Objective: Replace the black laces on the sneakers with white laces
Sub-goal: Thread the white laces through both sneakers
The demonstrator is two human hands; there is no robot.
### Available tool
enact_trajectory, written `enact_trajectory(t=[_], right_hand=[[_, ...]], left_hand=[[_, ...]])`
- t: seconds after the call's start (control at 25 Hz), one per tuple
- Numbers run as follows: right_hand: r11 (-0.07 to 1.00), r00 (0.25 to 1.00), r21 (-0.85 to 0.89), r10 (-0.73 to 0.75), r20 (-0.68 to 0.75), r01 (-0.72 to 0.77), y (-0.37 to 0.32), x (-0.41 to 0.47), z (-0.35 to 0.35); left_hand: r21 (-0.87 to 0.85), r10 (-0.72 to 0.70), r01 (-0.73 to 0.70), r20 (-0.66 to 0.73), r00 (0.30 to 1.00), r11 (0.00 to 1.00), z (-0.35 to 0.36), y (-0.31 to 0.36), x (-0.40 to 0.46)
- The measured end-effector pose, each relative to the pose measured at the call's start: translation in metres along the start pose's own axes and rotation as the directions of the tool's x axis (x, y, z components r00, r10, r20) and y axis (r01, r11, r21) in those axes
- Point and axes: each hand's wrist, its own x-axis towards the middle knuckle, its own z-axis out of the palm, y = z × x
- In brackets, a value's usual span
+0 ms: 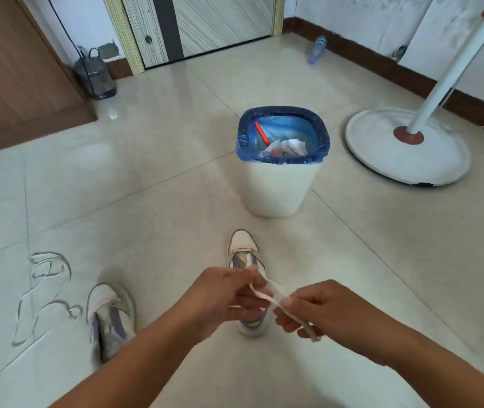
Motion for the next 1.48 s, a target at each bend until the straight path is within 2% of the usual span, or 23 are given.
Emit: enact_trajectory(t=[0.08,0.16,0.2,0.24,0.28,0.32,0.36,0.44,0.56,0.64,0.72,0.8,0.88,0.96,1.0,1.08,1.16,1.2,1.28,1.32,1.36,1.4,1.48], right_hand=[[0.971,0.97,-0.18,0.186,0.157,-0.157,0.041,0.002,0.001],[0.949,0.946,-0.155,0.295,0.137,-0.274,0.066,0.02,0.002],[0.952,0.953,-0.078,0.301,0.04,-0.297,0.073,0.035,0.003],[0.96,0.957,-0.02,0.278,-0.088,-0.281,0.077,0.054,0.004],[0.968,0.948,-0.019,0.241,-0.208,-0.25,0.076,0.075,0.006],[0.974,0.938,-0.058,0.193,-0.286,-0.218,0.071,0.095,0.009],[0.972,0.933,-0.124,0.15,-0.327,-0.2,0.064,0.113,0.014],[0.947,0.941,-0.254,0.111,-0.32,-0.198,0.051,0.143,0.025],[0.784,0.94,-0.557,0.095,-0.329,-0.274,0.046,0.167,0.043],[0.608,0.926,-0.724,0.048,-0.376,-0.325,0.048,0.167,0.051],[0.554,0.926,-0.758,0.07,-0.37,-0.344,0.055,0.163,0.055],[0.622,0.939,-0.71,0.141,-0.314,-0.331,0.064,0.154,0.055],[0.709,0.959,-0.654,0.123,-0.253,-0.264,0.069,0.145,0.049],[0.805,0.968,-0.566,0.038,-0.248,-0.177,0.074,0.134,0.039],[0.877,0.966,-0.459,0.026,-0.256,-0.145,0.076,0.128,0.036],[0.995,0.967,-0.041,0.074,-0.245,-0.087,0.078,0.116,0.031],[0.906,0.977,0.415,0.157,-0.142,-0.085,0.079,0.108,0.022],[0.833,0.982,0.546,0.168,-0.088,-0.093,0.081,0.106,0.015],[0.753,0.983,0.649,0.178,-0.046,-0.106,0.087,0.106,-0.002],[0.746,0.98,0.655,0.192,-0.043,-0.117,0.091,0.107,-0.011],[0.758,0.976,0.638,0.214,-0.047,-0.136,0.097,0.109,-0.019],[0.785,0.97,0.599,0.237,-0.052,-0.16,0.104,0.111,-0.028],[0.893,0.965,0.398,0.254,-0.059,-0.211,0.117,0.112,-0.043]], left_hand=[[0.044,-0.094,0.09,0.095,0.991,0.995,-0.005,-0.041,-0.014],[0.355,-0.259,0.154,0.27,0.928,0.922,-0.008,-0.072,-0.024],[0.564,-0.314,0.121,0.259,0.914,0.817,-0.012,-0.084,-0.02],[0.747,-0.299,0.073,0.172,0.939,0.661,-0.017,-0.09,-0.011],[0.865,-0.196,0.057,0.048,0.979,0.498,-0.023,-0.091,0.003],[0.913,-0.036,0.073,-0.064,0.997,0.402,-0.027,-0.086,0.019],[0.916,0.108,0.092,-0.145,0.984,0.39,-0.031,-0.078,0.035],[0.88,0.273,0.103,-0.253,0.928,0.464,-0.031,-0.064,0.072],[0.867,0.288,0.182,-0.342,0.894,0.463,-0.017,-0.065,0.11],[0.915,0.283,0.233,-0.331,0.9,0.33,-0.009,-0.078,0.119],[0.948,0.302,0.223,-0.286,0.909,0.227,-0.008,-0.086,0.122],[0.951,0.3,0.2,-0.267,0.916,0.236,-0.01,-0.091,0.12],[0.943,0.266,0.176,-0.253,0.93,0.282,-0.012,-0.095,0.114],[0.892,0.235,0.153,-0.272,0.933,0.425,-0.016,-0.1,0.104],[0.845,0.233,0.131,-0.287,0.929,0.518,-0.018,-0.101,0.098],[0.738,0.242,0.05,-0.283,0.928,0.673,-0.025,-0.098,0.085],[0.625,0.221,-0.006,-0.267,0.938,0.78,-0.033,-0.089,0.074],[0.571,0.221,-0.026,-0.274,0.936,0.821,-0.038,-0.084,0.07],[0.55,0.265,-0.06,-0.302,0.916,0.833,-0.055,-0.074,0.065],[0.622,0.309,-0.061,-0.3,0.902,0.781,-0.064,-0.072,0.063],[0.761,0.353,-0.036,-0.257,0.9,0.647,-0.075,-0.072,0.062],[0.91,0.369,0.005,-0.174,0.913,0.416,-0.085,-0.076,0.061],[0.997,0.257,0.05,-0.032,0.966,-0.064,-0.098,-0.088,0.058]])
